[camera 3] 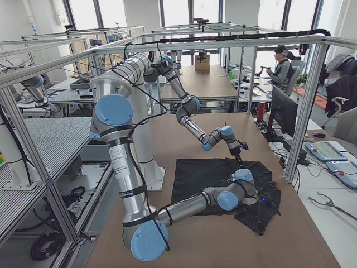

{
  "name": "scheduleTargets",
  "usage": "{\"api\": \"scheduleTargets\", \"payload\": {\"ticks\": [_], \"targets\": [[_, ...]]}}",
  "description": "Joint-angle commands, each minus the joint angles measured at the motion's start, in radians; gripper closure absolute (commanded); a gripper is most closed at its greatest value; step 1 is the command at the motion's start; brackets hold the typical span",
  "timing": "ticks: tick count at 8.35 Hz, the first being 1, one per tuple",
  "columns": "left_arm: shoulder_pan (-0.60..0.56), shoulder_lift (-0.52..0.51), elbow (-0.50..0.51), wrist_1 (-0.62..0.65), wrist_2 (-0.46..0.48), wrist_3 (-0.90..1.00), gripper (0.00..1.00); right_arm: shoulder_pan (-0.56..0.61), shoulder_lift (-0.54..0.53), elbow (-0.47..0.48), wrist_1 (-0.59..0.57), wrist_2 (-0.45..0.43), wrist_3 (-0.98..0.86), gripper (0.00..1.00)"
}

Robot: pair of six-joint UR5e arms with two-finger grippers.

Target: Fold clothes

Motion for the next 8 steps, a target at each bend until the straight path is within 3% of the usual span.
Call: {"api": "scheduleTargets", "payload": {"ticks": [1,5,6,8], "targets": [[0.002,-0.006,-0.007,-0.007,0.001,0.002,0.0,-0.008,0.063,-0.099,0.066,0.005,0.067,0.06],[0.007,-0.005,-0.01,-0.005,0.003,0.002,0.0,-0.068,0.123,-0.254,0.269,-0.001,0.292,0.11],[0.007,-0.005,-0.01,-0.005,0.004,0.002,0.0,-0.085,0.123,-0.294,0.326,-0.01,0.297,0.16],[0.007,-0.005,-0.01,-0.005,0.004,0.002,0.0,-0.093,0.12,-0.31,0.342,-0.012,0.296,0.37]]}}
